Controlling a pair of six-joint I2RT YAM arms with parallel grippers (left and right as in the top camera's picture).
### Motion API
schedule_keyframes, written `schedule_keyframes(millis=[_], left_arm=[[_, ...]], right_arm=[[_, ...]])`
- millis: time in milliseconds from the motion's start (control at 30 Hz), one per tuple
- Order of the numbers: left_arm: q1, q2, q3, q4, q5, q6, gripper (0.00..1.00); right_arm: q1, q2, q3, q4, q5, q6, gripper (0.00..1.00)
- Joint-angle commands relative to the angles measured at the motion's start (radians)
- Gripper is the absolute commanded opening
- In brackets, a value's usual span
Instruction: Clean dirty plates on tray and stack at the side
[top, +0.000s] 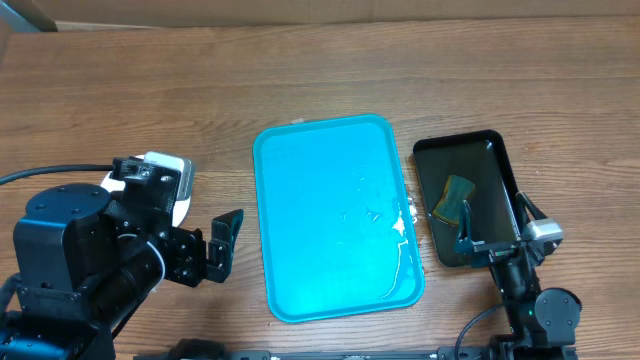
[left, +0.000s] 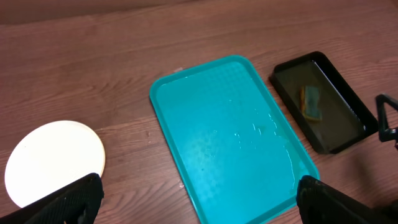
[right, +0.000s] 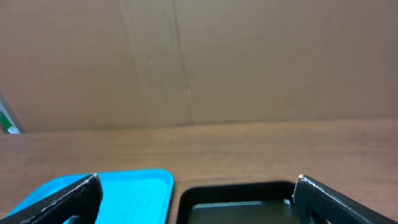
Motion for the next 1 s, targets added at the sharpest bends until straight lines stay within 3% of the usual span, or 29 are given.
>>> schedule_keyframes(millis=[0, 200, 967], left_arm=[[-0.003, -0.003, 0.007, 0.004, 0.002, 0.012, 1.0], [-0.003, -0.003, 0.007, 0.004, 0.002, 0.012, 1.0], [0.001, -0.012, 0.003, 0.004, 0.002, 0.012, 1.0]], right_arm=[[-0.005, -0.01, -0.015, 0.011, 0.002, 0.003, 1.0], [-0.005, -0.01, -0.015, -0.071, 0.003, 0.003, 1.0], [-0.005, -0.008, -0.015, -0.066, 0.002, 0.003, 1.0]])
